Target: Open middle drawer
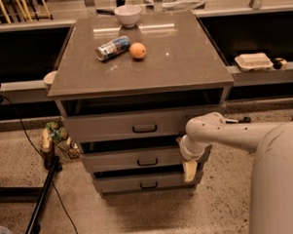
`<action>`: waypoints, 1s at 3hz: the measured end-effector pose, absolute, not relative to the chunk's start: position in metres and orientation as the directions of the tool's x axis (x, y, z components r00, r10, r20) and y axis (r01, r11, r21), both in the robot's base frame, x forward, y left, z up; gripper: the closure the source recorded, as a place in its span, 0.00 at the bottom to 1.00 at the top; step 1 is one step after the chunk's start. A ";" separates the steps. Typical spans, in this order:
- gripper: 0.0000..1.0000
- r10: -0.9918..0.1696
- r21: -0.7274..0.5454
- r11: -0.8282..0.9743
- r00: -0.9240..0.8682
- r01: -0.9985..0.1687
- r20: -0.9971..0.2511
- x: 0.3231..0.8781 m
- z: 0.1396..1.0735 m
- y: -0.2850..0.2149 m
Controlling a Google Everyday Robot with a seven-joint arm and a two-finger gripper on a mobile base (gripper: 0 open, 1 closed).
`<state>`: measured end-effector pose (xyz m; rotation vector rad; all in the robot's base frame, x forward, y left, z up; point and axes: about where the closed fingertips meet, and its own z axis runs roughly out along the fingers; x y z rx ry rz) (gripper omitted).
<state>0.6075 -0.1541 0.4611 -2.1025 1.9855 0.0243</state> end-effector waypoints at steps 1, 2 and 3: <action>0.00 -0.980 -0.166 -0.035 0.066 -0.985 -0.189 0.626 0.445 -0.159; 0.00 -0.982 -0.154 -0.027 0.055 -0.988 -0.182 0.639 0.430 -0.161; 0.00 -0.984 -0.142 -0.012 0.037 -0.990 -0.175 0.641 0.416 -0.160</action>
Offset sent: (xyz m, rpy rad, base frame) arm 0.0504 -0.0092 -0.0458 -0.0133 0.0238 -0.0302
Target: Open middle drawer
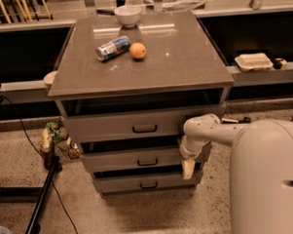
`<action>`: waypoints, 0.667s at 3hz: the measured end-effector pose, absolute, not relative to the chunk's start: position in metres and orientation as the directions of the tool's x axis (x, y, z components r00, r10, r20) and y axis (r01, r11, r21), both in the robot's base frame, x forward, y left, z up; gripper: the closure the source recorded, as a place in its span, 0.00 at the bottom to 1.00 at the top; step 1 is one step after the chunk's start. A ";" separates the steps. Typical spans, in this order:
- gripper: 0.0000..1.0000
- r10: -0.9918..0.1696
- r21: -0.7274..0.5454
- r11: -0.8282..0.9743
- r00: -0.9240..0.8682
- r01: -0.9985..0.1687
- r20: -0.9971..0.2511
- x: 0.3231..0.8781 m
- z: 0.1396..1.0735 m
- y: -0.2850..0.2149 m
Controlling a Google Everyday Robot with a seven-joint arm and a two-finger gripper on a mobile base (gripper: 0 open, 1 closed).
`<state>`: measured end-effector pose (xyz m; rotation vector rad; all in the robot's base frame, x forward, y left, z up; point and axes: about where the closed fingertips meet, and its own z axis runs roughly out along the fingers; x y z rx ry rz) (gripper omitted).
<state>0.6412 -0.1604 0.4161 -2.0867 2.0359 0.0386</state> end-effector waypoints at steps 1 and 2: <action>0.14 -0.982 -0.118 0.002 0.020 -0.993 -0.187 0.637 0.401 -0.159; 0.35 -0.980 -0.102 0.011 0.009 -0.995 -0.201 0.630 0.393 -0.160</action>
Offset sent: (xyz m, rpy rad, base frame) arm -0.0154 -0.0016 -0.0284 0.0411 0.0519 -0.0327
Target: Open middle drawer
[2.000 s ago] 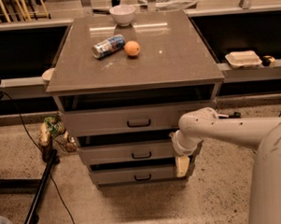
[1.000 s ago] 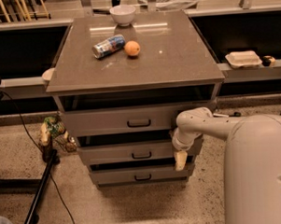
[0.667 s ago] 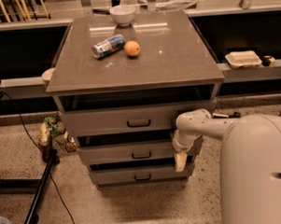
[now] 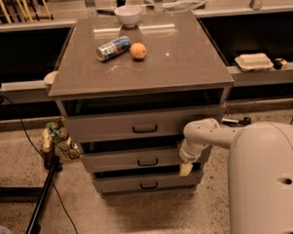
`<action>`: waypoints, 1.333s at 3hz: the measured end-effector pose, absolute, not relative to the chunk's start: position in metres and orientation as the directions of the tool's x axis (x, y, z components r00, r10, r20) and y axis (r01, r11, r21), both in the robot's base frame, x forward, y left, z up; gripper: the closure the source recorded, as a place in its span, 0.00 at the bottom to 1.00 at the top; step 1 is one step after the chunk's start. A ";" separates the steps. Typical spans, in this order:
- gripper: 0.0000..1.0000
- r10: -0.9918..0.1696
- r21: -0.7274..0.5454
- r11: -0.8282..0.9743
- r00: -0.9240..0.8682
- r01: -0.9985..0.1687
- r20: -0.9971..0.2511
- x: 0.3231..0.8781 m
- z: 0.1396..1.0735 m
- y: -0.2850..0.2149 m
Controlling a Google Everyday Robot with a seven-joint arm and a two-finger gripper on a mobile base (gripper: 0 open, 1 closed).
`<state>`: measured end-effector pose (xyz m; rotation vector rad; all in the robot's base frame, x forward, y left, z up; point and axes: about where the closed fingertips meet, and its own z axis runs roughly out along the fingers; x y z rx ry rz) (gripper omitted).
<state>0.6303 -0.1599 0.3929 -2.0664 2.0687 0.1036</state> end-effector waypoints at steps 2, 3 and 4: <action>0.82 -0.978 -0.107 0.013 0.010 -0.994 -0.208 0.633 0.397 -0.160; 1.00 -0.973 -0.122 0.005 0.024 -0.992 -0.231 0.627 0.404 -0.159; 0.00 -0.973 -0.122 0.005 0.024 -0.993 -0.231 0.627 0.404 -0.159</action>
Offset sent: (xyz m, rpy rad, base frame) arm -0.0240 -0.0059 0.0363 0.0582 -0.0647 0.0134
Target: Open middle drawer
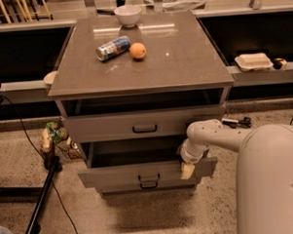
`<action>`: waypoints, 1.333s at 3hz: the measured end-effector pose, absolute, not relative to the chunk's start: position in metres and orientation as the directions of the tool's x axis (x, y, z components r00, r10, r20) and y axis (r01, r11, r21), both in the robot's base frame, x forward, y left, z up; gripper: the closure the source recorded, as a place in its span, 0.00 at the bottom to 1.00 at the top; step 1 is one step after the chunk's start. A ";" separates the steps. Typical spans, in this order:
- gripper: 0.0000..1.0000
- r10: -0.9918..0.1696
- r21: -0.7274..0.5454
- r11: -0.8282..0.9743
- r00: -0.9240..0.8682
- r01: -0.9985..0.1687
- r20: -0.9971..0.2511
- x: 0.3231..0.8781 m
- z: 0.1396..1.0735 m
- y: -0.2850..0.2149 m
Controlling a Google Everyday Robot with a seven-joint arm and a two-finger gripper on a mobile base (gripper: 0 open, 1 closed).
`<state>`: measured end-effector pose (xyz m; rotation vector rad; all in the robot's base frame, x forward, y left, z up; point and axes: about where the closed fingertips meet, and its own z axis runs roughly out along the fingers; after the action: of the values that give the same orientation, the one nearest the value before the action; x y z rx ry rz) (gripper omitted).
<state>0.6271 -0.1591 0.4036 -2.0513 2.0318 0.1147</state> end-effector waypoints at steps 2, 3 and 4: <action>0.00 -0.971 -0.100 -0.021 0.044 -0.995 -0.234 0.617 0.400 -0.156; 0.00 -0.971 -0.052 -0.048 0.059 -0.997 -0.234 0.587 0.401 -0.149; 0.04 -0.974 0.042 -0.056 0.045 -0.998 -0.222 0.544 0.396 -0.145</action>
Offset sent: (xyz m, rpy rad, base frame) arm -0.0207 0.0057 -0.0036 0.0060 0.0452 0.0590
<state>0.5437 -0.1449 0.3957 -2.1777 2.0697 0.2894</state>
